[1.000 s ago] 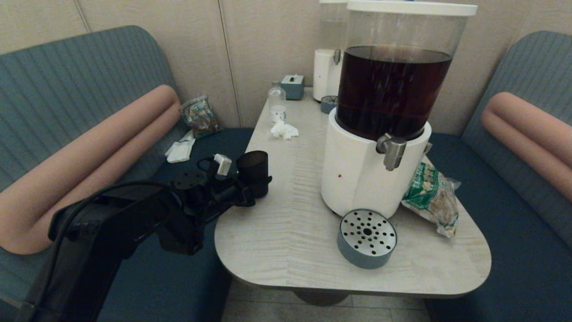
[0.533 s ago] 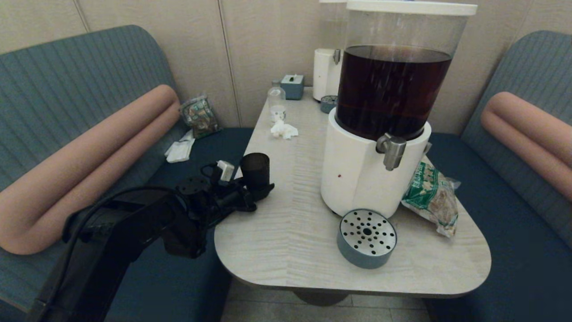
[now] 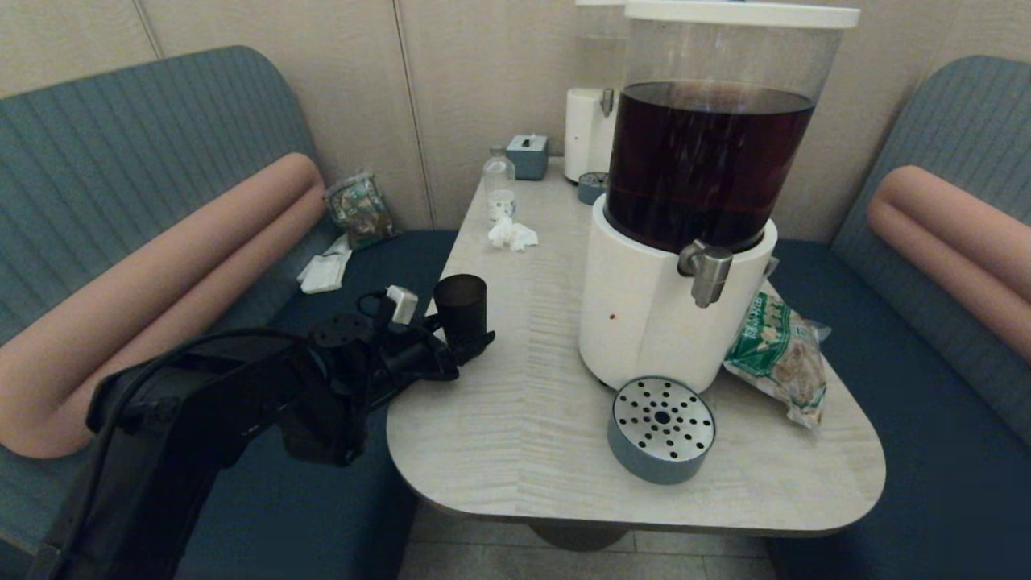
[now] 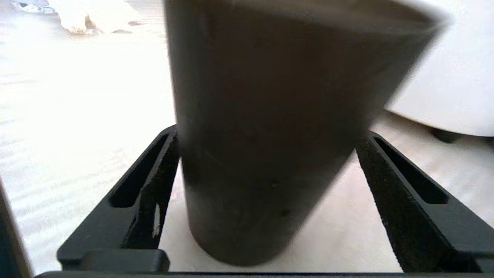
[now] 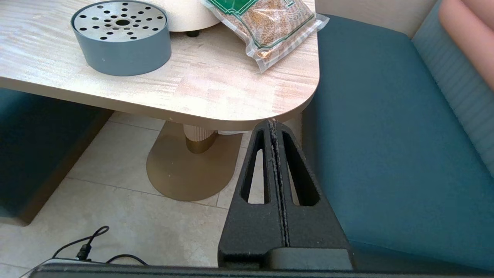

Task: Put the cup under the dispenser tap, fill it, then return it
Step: Place the cup next to the water dispenser

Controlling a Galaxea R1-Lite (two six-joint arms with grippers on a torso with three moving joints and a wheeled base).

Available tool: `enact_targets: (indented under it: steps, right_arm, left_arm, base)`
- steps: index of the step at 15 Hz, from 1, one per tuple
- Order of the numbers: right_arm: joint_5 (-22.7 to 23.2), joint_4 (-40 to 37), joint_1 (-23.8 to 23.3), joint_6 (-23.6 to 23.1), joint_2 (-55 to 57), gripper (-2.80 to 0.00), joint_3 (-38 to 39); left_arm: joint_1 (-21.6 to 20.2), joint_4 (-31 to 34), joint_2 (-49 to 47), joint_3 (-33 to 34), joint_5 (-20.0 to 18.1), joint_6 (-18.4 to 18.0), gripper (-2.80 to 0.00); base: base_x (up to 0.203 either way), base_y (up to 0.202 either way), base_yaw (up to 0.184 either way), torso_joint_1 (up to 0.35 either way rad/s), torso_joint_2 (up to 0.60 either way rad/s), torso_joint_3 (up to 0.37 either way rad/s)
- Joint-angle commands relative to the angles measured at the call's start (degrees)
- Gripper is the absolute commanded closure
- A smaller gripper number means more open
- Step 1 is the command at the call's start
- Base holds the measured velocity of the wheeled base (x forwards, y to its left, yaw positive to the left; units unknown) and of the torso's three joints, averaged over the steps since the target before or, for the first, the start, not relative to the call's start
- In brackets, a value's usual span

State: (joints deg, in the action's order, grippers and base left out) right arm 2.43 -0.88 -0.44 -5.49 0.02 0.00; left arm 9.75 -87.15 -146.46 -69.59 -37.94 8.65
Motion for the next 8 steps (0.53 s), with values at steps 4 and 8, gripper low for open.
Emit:
enact_targets:
  steps: [4,8]
  right_arm:
    - [0.0,0.0,0.0,-0.1,0.1,0.0,0.0]
    - [0.0,0.0,0.0,-0.1,0.1,0.0,0.0]
  left_arm:
    - [-0.1,-0.5,8.0,11.0,-0.2,-0.6,-2.8]
    - [-1.1,-0.5,11.8,17.4,-0.3,-1.0,-2.8]
  base:
    - [0.0,0.0,0.0,0.0,0.0,0.0]
    - [0.0,0.0,0.0,0.0,0.0,0.0]
